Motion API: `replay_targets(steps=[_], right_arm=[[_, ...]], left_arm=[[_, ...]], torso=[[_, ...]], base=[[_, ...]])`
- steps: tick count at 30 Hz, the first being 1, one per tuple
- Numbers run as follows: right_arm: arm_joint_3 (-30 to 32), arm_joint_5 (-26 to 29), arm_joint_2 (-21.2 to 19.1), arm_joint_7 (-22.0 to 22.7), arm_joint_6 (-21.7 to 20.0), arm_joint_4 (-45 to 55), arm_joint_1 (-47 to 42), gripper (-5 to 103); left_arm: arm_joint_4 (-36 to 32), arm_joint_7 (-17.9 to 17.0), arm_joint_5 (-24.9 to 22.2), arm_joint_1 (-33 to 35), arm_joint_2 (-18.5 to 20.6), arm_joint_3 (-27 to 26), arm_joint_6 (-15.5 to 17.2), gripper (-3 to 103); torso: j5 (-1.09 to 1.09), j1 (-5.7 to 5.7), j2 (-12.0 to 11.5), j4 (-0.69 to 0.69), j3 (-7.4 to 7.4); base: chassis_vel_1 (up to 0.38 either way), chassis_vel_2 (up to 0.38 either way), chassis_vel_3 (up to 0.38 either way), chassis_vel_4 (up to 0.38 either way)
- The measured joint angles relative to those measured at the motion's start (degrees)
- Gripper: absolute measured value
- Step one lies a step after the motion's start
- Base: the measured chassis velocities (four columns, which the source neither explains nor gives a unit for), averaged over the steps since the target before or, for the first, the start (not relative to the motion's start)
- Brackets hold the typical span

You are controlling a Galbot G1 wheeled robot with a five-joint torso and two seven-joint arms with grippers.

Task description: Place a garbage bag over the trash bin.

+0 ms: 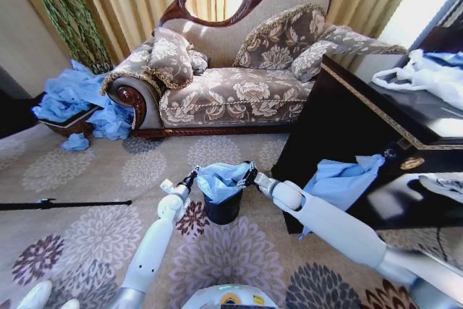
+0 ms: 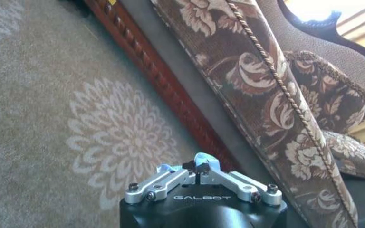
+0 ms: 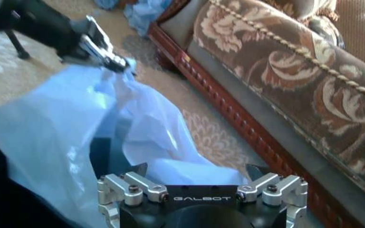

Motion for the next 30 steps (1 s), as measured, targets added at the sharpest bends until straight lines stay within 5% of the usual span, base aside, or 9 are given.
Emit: replay_targets(steps=[9,23,30], right_arm=[[0.24,-4.82,1.67,-2.44,2.71,-5.25,1.37,79],[0.25,-11.45,-1.58,-5.48,4.40,-3.67,1.81,99],[0.06,-12.99,1.22,-3.55,4.68,-6.01,1.92,100]], left_arm=[[-0.16,0.16,-0.49,0.39,0.17,-0.62,0.02,0],[0.34,0.42,-1.32,-0.10,0.11,-0.49,0.12,0],[0.58,0.56,-1.61,-0.31,0.11,-0.44,0.14,0]], torso=[[0.00,0.00,0.00,0.00,0.00],[0.00,-0.01,0.01,-0.02,-0.01],[0.00,0.00,0.00,0.01,-0.01]], base=[[0.000,0.000,0.000,0.000],[0.000,0.000,0.000,0.000],[0.000,0.000,0.000,0.000]])
